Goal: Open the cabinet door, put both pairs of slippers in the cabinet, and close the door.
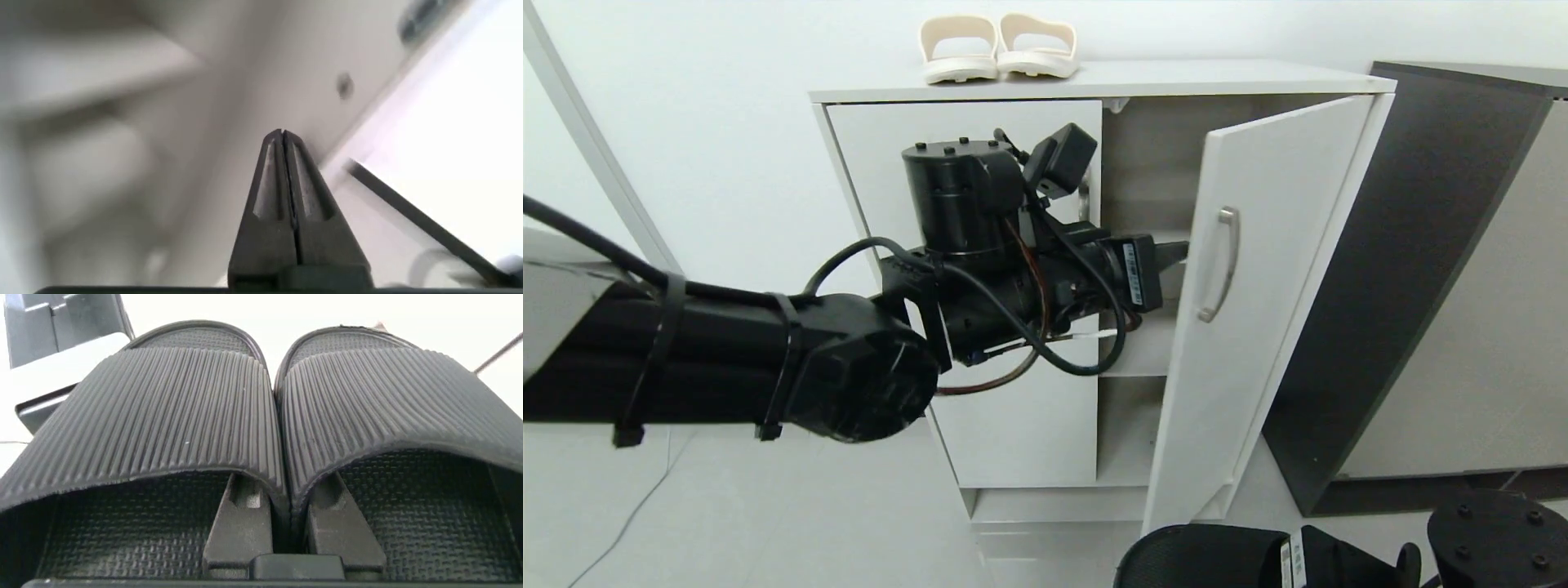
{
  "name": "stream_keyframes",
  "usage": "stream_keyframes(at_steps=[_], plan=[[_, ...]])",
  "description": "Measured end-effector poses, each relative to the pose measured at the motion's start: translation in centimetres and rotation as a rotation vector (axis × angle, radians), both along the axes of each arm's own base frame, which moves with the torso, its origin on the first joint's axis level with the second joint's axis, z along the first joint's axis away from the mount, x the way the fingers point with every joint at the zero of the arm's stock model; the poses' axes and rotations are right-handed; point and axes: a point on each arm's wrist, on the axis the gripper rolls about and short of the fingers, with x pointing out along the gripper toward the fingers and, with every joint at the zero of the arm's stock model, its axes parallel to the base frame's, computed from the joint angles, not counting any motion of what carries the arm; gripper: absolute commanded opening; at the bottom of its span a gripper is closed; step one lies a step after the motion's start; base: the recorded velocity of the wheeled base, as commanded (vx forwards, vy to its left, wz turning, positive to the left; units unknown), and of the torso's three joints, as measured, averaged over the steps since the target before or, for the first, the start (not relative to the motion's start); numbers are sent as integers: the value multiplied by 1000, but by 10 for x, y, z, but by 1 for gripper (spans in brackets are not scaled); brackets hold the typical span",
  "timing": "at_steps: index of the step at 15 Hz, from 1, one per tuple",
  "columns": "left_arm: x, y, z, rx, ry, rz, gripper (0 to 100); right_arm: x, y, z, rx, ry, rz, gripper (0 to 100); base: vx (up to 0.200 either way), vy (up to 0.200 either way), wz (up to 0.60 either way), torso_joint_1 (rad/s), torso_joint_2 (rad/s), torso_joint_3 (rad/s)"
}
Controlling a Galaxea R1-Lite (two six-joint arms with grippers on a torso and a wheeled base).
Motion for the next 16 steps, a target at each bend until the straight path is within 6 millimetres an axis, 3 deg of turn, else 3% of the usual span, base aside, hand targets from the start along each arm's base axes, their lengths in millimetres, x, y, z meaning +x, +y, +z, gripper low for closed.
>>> stream_keyframes(at_steps=[3, 6, 8, 12, 14, 16], plan=[[-17, -5, 0, -20, -20, -44, 0, 0, 0, 0, 0, 1, 3, 0, 0, 0, 0, 0, 0, 0], [-7, 13, -4, -36, -39, 23, 0, 2, 2, 2, 8, -1, -8, 0, 0, 0, 0, 0, 0, 0], [-10, 31, -7, -35, -36, 99, 0, 15, 7, 8, 34, 3, -107, 0, 0, 0, 0, 0, 0, 0], [-42, 96, 4, 47, -7, 292, 0, 54, 28, 21, 81, -35, -523, 0, 0, 0, 0, 0, 0, 0], [-75, 134, 8, 115, 28, 447, 0, 72, 43, 28, 139, -84, -690, 0, 0, 0, 0, 0, 0, 0], [-123, 173, 4, 180, 52, 622, 0, 87, 53, 30, 168, -106, -790, 0, 0, 0, 0, 0, 0, 0]])
